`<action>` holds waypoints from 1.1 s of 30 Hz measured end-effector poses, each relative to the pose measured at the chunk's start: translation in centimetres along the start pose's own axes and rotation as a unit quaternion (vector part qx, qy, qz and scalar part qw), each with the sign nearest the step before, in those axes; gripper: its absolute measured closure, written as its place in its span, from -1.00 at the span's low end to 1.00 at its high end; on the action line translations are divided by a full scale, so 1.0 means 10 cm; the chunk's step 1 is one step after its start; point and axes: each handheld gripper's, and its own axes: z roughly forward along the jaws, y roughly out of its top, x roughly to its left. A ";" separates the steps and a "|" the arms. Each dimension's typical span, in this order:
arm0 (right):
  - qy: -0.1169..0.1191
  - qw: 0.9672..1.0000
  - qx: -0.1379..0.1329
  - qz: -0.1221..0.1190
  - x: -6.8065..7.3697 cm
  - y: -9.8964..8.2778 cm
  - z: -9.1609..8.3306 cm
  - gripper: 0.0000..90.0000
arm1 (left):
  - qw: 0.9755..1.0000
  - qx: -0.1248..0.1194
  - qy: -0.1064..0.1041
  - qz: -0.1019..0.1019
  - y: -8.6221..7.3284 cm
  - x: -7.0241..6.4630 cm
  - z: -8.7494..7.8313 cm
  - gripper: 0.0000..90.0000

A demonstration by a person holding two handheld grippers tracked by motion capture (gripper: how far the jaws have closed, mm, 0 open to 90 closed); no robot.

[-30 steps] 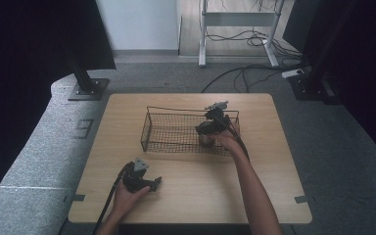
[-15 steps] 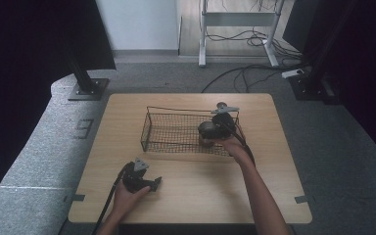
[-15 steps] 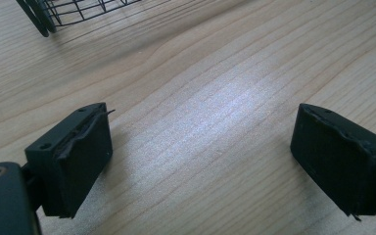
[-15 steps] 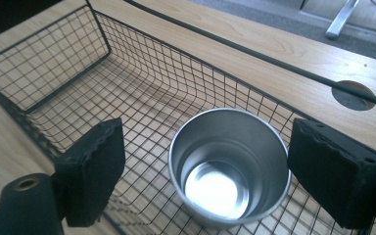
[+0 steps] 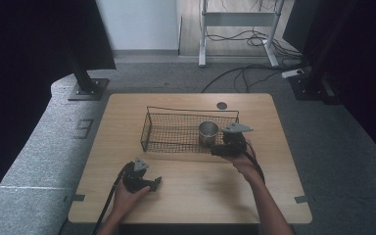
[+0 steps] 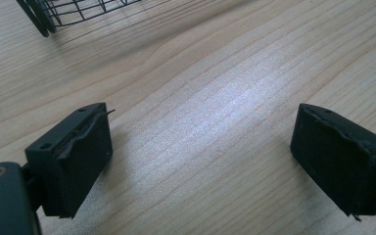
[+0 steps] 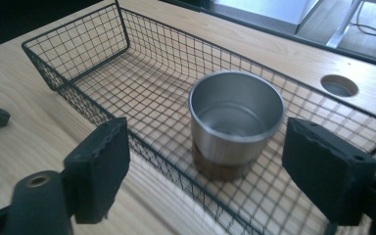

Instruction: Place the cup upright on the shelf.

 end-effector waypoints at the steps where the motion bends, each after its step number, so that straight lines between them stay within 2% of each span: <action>1: 0.002 1.000 -0.003 0.001 0.00 -0.03 -0.03 -0.58 | 1.000 0.000 0.000 0.000 0.00 0.00 0.00 -0.82; 4: 0.010 1.000 -0.013 0.009 0.01 -0.14 -0.14 -0.57 | 1.000 0.000 0.000 0.001 0.00 0.00 0.00 -0.82; 11: 0.009 0.999 -0.028 0.013 0.03 -0.39 -0.35 -0.55 | 1.000 0.000 0.000 0.000 0.00 0.00 0.00 -0.82; 13: 0.007 0.999 -0.028 0.019 0.02 -0.47 -0.38 -0.53 | 1.000 0.000 0.000 0.000 0.00 0.00 0.00 -0.82; 14: 0.007 0.999 -0.025 0.024 0.02 -0.58 -0.40 -0.51 | 1.000 0.000 0.000 0.000 0.00 0.00 0.00 -0.82; 16: 0.008 0.999 -0.023 0.028 0.01 -0.62 -0.40 -0.51 | 1.000 0.000 0.000 0.000 0.00 0.00 0.00 -0.82; 17: 0.011 0.999 -0.019 0.036 0.00 -0.74 -0.40 -0.51 | 1.000 0.000 0.000 0.000 0.00 0.00 0.00 -0.82; 19: 0.012 0.999 -0.019 0.039 0.00 -0.78 -0.41 -0.51 | 1.000 0.000 0.000 0.000 0.00 0.00 0.00 -0.82; 20: 0.013 0.999 -0.015 0.047 -0.01 -0.86 -0.41 -0.50 | 1.000 0.000 0.000 0.000 0.00 0.00 0.00 -0.82; 22: 0.013 0.999 -0.014 0.048 -0.02 -0.90 -0.40 -0.49 | 1.000 0.000 0.000 0.000 0.00 0.00 0.00 -0.82; 23: 0.010 0.999 -0.007 0.049 -0.02 -0.98 -0.39 -0.49 | 1.000 0.000 0.000 0.000 0.00 0.00 0.00 -0.82; 28: 0.014 0.999 0.006 0.045 0.00 -1.12 -0.35 -0.49 | 1.000 0.000 0.000 0.000 0.00 0.00 0.00 -0.82; 33: 0.016 0.999 0.010 0.044 0.01 -1.14 -0.32 -0.49 | 1.000 0.000 0.000 0.000 0.00 0.00 0.00 -0.82</action>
